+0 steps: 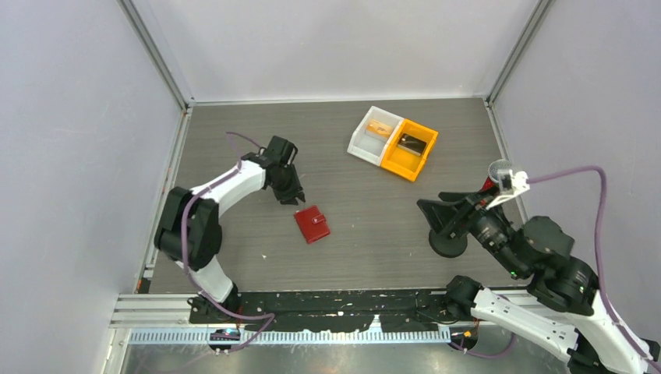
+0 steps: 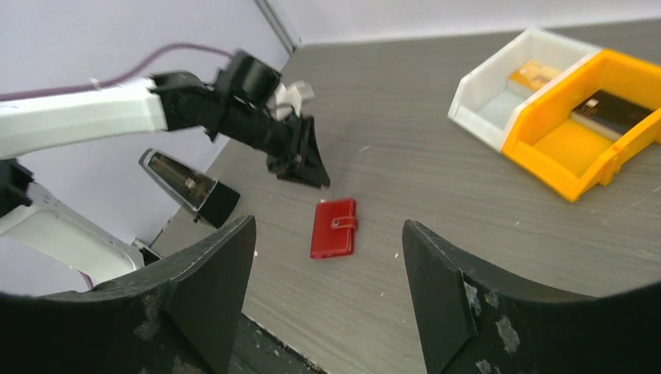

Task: Take the credit cards out of the card holder
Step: Move the card holder to the center of the board, then open the card holder at the center of the board.

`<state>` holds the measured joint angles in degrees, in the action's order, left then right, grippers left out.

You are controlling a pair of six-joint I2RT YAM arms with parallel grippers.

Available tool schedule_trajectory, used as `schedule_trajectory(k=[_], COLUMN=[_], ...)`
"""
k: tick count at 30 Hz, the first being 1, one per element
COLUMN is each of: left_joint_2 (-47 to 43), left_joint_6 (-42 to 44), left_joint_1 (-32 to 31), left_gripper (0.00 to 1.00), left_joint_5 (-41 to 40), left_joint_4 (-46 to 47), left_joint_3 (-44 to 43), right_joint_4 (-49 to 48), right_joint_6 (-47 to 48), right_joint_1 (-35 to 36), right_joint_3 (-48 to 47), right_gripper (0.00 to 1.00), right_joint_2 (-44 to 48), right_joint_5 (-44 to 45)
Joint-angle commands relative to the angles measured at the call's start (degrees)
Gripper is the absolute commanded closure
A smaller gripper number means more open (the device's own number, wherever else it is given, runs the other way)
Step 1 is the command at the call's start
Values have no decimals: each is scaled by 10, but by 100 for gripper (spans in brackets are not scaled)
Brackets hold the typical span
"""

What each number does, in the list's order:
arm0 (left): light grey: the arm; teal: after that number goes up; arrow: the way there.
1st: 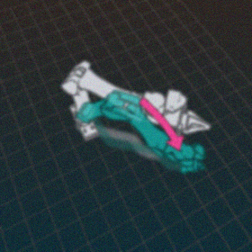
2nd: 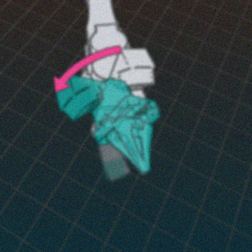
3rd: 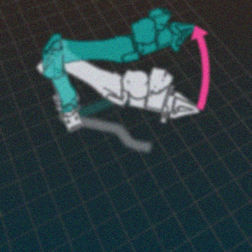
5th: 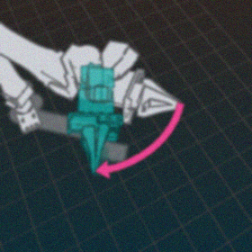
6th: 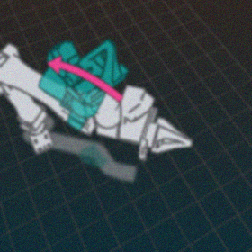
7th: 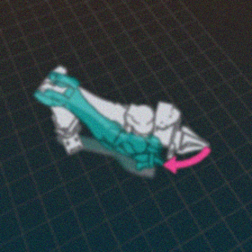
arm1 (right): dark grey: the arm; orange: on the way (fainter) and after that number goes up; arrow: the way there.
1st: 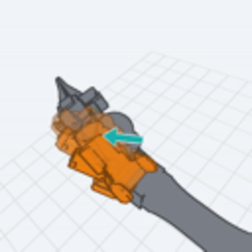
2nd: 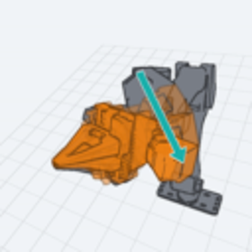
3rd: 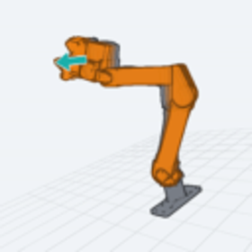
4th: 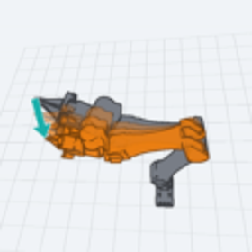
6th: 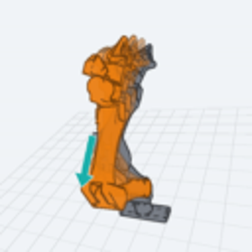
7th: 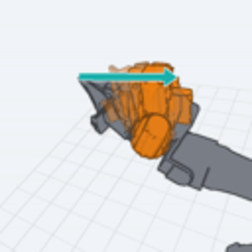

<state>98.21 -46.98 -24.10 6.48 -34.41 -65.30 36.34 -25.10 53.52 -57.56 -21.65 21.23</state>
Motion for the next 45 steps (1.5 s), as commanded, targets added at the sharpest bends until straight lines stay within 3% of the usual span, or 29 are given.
schedule_trajectory(k=[1, 6, 9, 14, 16, 26, 31, 39, 45], left_joint_2=[-105, -200, -263, -380, -421, -494, -517, -565, -603], left_joint_6=[54, 117, 154, 185, 180, 241, 224, 221, 201], left_joint_1=[3, 3, 3, 3, 2, 3, 3, 3, 3], left_gripper=[68, 63, 54, 27, 2, 1, 1, 1, 6], left_joint_5=[-33, -59, -60, -92, -110, -113, -3, 51, 6], left_joint_4=[-25, -76, -105, -134, -130, -104, -71, -68, -71], left_joint_3=[-6, -3, 6, 45, 70, 147, 182, 247, 250], right_joint_4=[25, -2, -26, -45, -40, -127, -167, -214, -242], right_joint_6=[-43, -73, -82, -72, -68, -77, -105, -118, -115], right_joint_1=[2, 3, 14, 42, 46, 48, 60, 63, 62], right_joint_3=[-27, -18, -13, -43, -66, -88, -100, -149, -164], right_gripper=[25, 32, 34, 34, 34, 38, 42, 44, 50], right_joint_2=[-62, -140, -192, -299, -355, -552, -646, -776, -835], right_joint_5=[-46, -69, -70, -36, -26, -12, -23, -35, -40])
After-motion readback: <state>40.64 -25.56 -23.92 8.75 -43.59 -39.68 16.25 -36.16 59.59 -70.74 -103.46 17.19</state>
